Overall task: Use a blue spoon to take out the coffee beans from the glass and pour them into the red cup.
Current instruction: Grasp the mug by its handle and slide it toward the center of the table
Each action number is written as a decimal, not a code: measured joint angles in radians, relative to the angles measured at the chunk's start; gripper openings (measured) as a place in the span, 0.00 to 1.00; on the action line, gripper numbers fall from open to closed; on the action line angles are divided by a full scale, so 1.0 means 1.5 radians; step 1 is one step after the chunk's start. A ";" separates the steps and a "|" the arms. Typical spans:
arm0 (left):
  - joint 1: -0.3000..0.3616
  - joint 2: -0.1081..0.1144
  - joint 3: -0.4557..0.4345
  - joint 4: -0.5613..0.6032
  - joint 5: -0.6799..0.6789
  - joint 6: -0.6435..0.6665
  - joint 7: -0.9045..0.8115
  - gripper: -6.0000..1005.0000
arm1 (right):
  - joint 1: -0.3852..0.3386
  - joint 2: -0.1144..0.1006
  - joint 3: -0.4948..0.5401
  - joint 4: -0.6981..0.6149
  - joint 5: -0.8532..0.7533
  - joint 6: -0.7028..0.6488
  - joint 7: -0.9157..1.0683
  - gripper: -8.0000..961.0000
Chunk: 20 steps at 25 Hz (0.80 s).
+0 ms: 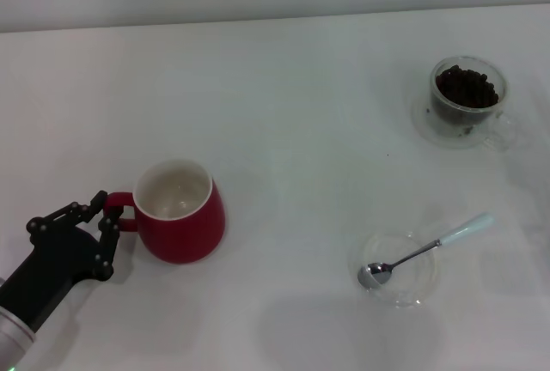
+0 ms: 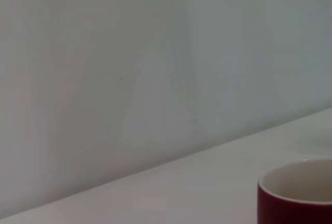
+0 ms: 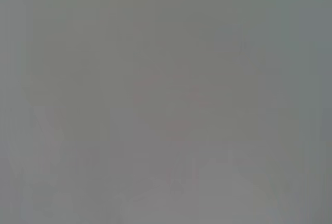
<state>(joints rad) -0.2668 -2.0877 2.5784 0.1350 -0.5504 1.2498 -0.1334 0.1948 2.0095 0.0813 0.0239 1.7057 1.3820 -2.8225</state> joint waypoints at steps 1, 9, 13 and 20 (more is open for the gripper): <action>-0.001 0.000 0.000 0.000 0.000 -0.001 0.000 0.23 | 0.000 0.000 0.000 0.000 0.000 0.000 0.000 0.80; -0.013 0.002 0.001 0.018 0.004 -0.028 -0.001 0.16 | -0.001 0.000 0.001 0.001 -0.001 0.000 0.000 0.80; -0.022 0.002 0.001 0.019 0.006 -0.031 0.000 0.15 | -0.001 0.000 0.002 0.001 -0.001 0.001 0.000 0.80; -0.048 0.001 0.007 0.036 0.009 -0.042 0.000 0.14 | 0.002 0.000 0.003 0.001 -0.001 0.003 0.000 0.80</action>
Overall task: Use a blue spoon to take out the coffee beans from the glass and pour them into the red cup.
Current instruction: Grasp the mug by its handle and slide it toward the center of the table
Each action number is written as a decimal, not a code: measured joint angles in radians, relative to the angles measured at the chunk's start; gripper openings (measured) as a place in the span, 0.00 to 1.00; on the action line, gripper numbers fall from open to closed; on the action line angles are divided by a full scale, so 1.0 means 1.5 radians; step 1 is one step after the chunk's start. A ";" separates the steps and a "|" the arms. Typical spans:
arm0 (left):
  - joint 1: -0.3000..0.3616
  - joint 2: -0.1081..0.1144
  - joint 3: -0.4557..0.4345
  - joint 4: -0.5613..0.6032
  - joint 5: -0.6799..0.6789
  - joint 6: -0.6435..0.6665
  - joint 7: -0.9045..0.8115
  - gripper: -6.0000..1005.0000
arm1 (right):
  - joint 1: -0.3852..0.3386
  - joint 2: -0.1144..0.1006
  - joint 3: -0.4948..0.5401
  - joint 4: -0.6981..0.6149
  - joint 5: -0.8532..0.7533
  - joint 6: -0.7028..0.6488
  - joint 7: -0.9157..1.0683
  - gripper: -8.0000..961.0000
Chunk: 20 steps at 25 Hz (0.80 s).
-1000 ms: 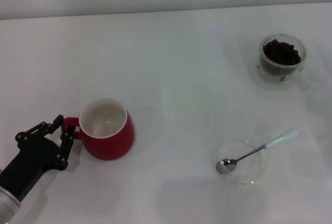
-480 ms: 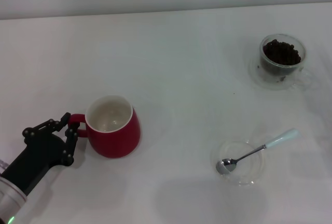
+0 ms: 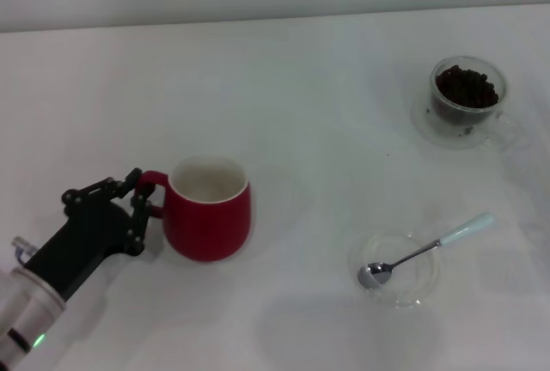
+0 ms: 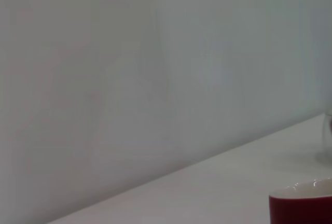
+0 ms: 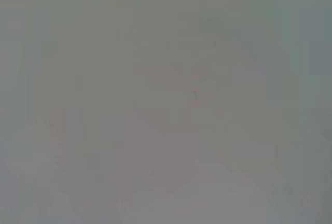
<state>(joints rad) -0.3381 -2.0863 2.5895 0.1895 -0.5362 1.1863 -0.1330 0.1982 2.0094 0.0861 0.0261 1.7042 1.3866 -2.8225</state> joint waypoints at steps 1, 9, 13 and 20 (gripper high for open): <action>-0.003 0.000 0.000 0.003 0.001 -0.004 0.000 0.14 | 0.000 0.000 0.000 0.000 0.000 0.001 0.000 0.80; -0.055 -0.001 0.012 0.048 0.044 -0.084 0.029 0.14 | 0.007 0.000 -0.003 0.003 0.000 0.002 0.000 0.80; -0.067 -0.001 0.013 0.076 0.050 -0.125 0.072 0.14 | 0.009 0.000 -0.003 0.005 0.000 0.003 0.000 0.80; -0.071 0.000 0.009 0.083 0.053 -0.134 0.078 0.13 | 0.009 0.000 -0.001 0.005 0.000 0.003 0.000 0.80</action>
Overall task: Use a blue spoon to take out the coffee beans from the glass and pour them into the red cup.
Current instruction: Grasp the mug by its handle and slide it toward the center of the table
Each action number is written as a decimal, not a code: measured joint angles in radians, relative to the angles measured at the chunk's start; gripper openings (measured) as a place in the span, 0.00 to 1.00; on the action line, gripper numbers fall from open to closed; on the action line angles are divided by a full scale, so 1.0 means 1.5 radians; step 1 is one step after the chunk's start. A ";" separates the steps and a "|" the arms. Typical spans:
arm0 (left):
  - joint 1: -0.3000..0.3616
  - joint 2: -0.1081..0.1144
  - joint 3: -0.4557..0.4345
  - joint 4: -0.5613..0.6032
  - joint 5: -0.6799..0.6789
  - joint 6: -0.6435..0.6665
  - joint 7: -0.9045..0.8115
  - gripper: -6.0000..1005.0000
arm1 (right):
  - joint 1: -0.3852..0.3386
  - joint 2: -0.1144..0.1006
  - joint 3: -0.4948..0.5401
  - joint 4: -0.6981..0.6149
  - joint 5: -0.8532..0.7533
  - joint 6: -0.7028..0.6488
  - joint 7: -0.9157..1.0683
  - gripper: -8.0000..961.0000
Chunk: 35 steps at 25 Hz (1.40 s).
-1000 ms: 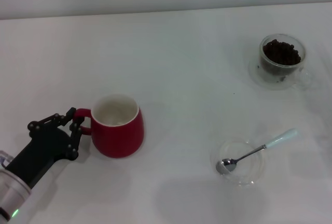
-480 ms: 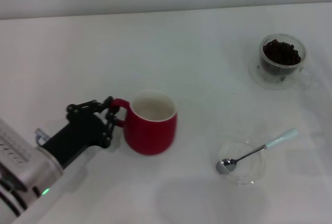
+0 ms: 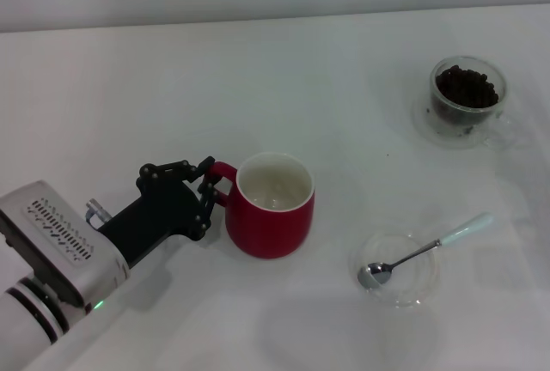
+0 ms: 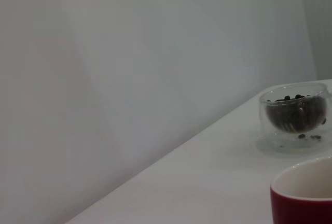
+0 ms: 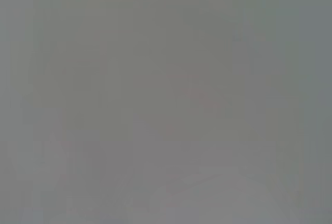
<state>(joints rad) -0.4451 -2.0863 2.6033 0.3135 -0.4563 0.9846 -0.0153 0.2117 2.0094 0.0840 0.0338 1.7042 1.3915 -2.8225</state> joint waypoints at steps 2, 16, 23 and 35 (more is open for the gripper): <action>0.000 0.001 -0.001 -0.001 -0.001 0.000 0.000 0.12 | 0.000 0.000 0.001 0.000 0.000 0.000 0.000 0.80; -0.002 0.002 0.000 -0.012 0.003 0.001 0.000 0.17 | 0.009 0.000 0.001 0.000 0.003 -0.004 0.000 0.80; 0.004 0.004 -0.004 -0.013 0.001 0.010 0.000 0.29 | 0.009 0.000 0.001 0.001 0.005 -0.004 0.000 0.80; 0.042 0.004 -0.006 -0.032 -0.002 0.080 0.021 0.52 | 0.003 0.000 0.000 0.002 0.004 -0.003 0.008 0.80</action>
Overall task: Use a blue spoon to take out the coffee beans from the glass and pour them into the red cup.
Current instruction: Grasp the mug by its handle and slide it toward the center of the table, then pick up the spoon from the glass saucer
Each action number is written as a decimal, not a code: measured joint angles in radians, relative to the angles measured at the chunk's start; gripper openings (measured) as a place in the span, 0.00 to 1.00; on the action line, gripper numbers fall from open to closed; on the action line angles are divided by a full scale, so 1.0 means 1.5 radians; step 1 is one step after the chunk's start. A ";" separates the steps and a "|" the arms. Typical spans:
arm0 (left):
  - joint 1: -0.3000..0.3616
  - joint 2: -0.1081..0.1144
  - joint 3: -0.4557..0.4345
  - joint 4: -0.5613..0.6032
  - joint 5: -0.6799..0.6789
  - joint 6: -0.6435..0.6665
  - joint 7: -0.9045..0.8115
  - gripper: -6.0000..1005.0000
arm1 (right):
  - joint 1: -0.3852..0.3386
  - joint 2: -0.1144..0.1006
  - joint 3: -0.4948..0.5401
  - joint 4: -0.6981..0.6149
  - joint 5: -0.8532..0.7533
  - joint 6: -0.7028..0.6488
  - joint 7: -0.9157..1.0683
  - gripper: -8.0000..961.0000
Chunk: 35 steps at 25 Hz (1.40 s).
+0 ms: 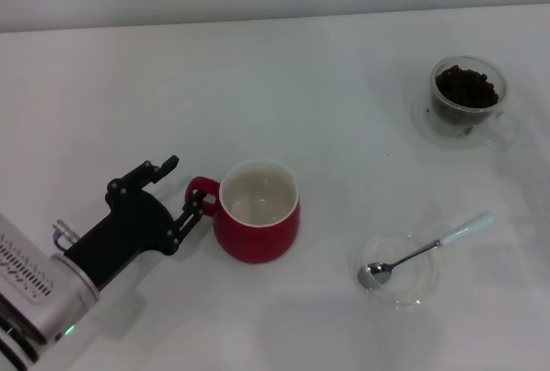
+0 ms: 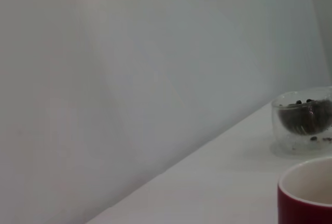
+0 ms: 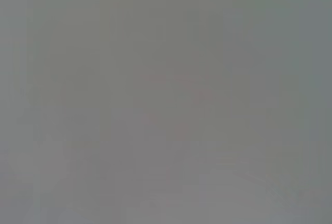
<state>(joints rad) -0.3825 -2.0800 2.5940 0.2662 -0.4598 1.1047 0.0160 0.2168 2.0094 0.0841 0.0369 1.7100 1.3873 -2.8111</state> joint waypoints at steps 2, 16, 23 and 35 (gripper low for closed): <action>0.008 0.000 0.000 -0.005 0.000 0.002 -0.001 0.52 | -0.003 0.000 -0.002 0.000 -0.001 0.000 0.000 0.80; 0.030 0.000 0.006 -0.026 0.005 0.011 -0.038 0.52 | -0.025 -0.001 -0.004 0.010 -0.004 0.026 0.001 0.80; 0.054 0.001 0.003 -0.049 0.005 0.089 -0.038 0.52 | -0.042 -0.002 -0.019 0.017 -0.004 0.047 0.011 0.80; 0.114 0.002 0.000 -0.069 -0.046 0.173 -0.042 0.52 | -0.078 -0.002 -0.065 0.009 -0.005 0.062 0.178 0.80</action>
<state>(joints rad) -0.2117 -2.0770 2.5942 0.1629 -0.5292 1.3644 -0.0464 0.0994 2.0062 -0.0135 0.0501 1.7030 1.4803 -2.5434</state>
